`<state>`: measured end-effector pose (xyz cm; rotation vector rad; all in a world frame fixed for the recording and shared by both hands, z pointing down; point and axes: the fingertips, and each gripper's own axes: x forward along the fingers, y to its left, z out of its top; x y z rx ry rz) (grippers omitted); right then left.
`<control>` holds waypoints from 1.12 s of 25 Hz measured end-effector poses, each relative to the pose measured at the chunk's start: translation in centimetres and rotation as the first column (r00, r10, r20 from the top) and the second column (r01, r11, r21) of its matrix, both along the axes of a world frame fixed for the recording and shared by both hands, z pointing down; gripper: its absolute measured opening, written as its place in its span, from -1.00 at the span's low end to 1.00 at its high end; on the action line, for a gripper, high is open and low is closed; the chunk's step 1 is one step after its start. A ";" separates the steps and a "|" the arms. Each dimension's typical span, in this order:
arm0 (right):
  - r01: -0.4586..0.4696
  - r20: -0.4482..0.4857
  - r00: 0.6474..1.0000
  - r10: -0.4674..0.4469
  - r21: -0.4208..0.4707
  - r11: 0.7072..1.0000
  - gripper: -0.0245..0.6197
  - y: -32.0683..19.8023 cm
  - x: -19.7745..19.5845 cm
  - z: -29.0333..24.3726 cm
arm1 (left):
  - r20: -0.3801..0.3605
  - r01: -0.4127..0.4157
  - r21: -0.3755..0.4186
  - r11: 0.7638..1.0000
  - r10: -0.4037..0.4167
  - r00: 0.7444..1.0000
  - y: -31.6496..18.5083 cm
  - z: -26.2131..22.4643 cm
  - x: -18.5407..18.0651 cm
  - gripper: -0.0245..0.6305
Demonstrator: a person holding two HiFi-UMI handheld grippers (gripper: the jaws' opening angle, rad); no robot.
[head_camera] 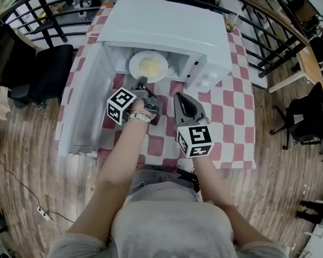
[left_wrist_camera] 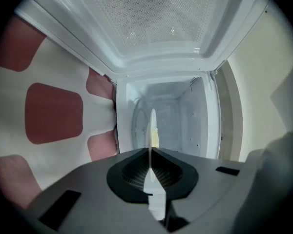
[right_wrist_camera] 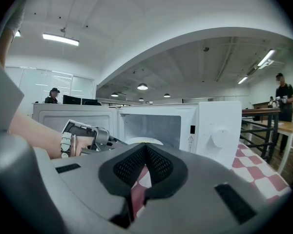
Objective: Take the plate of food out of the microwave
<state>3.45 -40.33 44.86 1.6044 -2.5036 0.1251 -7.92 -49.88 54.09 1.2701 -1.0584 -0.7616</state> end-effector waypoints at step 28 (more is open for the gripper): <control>0.054 -0.002 0.999 -0.054 0.040 0.998 -0.85 5.4 0.5 -4.9 | -0.025 0.029 0.032 0.999 -0.028 0.999 7.5 -5.1 0.3 -0.88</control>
